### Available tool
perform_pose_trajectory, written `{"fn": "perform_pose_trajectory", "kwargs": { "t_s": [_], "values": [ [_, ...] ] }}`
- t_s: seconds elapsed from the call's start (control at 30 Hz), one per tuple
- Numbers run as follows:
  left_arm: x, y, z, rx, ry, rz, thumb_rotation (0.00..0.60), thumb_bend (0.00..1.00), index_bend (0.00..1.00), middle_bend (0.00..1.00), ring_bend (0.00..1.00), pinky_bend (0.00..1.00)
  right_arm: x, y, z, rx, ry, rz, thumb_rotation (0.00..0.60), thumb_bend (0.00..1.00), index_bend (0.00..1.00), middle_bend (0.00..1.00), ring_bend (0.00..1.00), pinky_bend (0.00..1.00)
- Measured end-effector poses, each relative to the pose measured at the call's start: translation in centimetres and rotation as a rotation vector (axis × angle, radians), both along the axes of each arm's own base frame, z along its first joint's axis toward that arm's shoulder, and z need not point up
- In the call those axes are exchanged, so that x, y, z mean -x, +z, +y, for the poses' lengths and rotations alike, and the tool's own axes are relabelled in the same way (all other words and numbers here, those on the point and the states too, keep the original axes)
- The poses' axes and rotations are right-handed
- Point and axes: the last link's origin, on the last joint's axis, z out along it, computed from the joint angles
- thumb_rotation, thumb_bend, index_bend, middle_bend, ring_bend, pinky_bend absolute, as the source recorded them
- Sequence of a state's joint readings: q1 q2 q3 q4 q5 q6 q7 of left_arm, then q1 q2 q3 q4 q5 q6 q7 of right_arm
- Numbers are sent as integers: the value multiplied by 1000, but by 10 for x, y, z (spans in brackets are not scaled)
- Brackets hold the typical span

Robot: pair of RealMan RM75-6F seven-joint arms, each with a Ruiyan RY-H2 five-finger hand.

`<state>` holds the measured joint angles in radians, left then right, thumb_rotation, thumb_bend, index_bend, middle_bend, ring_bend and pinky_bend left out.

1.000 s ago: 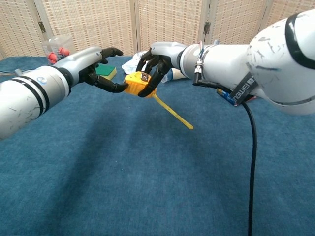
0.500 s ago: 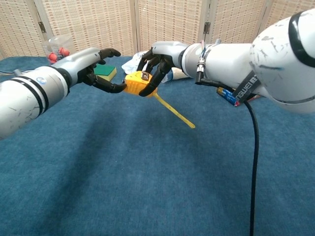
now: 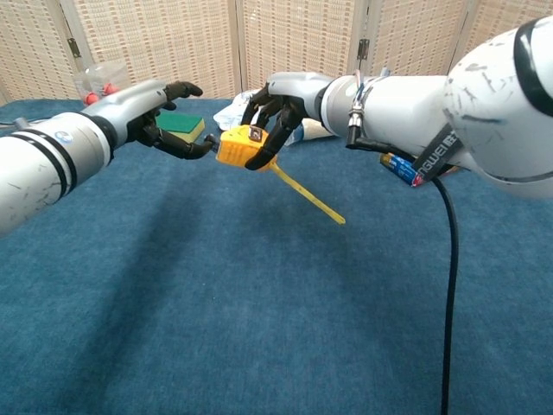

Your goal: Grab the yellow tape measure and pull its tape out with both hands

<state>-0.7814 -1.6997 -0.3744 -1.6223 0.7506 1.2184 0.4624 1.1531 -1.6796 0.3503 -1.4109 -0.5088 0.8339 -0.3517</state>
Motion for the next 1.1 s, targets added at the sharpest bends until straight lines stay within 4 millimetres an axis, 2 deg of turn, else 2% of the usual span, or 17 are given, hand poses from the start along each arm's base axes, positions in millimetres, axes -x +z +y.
{"fn": "perform_pose_trajectory", "kwargs": {
  "t_s": [0.2,0.9,1.1],
  "values": [
    [5,4,2,-7,6,7,503,536,8,0,0,0,1,2,-1,4,-3,0,600,216,675,521,465,143],
    [5,7,1,33,7,-38,505,615,406,0,0,0,4,8,-7,19,-15,3,600,216,675,521,466,143],
    [5,6,2,27,10,-48,502,629,459,2,0,0,6,8,-8,19,-17,10,600,215,675,521,466,143]
  ]
}}
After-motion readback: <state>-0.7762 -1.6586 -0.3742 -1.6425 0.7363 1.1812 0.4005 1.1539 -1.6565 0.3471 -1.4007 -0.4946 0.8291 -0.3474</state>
